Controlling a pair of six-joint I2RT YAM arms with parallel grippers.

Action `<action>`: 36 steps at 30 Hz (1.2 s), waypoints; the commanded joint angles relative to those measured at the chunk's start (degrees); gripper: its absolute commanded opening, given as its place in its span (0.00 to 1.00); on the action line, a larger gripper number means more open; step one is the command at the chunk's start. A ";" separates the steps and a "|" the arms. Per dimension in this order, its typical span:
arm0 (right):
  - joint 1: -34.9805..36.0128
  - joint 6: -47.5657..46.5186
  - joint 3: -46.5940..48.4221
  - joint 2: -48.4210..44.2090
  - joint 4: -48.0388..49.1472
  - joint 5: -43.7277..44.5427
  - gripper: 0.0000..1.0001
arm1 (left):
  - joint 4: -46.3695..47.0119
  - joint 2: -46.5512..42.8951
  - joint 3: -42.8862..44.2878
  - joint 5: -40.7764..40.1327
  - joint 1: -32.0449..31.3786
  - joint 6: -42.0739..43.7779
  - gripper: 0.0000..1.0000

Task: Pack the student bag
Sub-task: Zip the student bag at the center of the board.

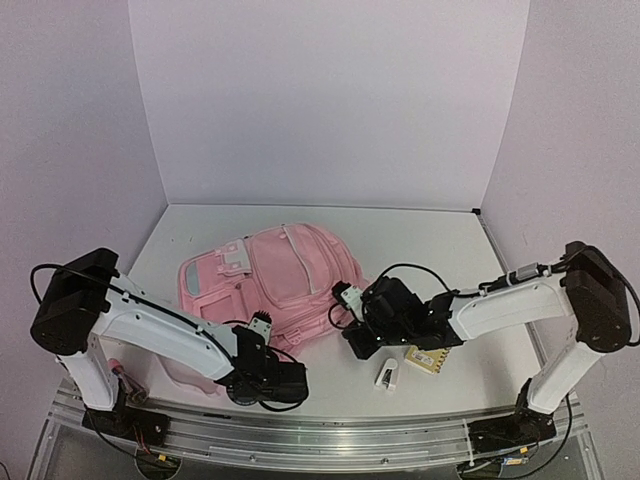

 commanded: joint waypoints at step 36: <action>2.34 12.42 4.47 -0.18 -12.79 6.72 0.00 | 49.99 -1.38 4.11 11.24 49.97 45.51 0.31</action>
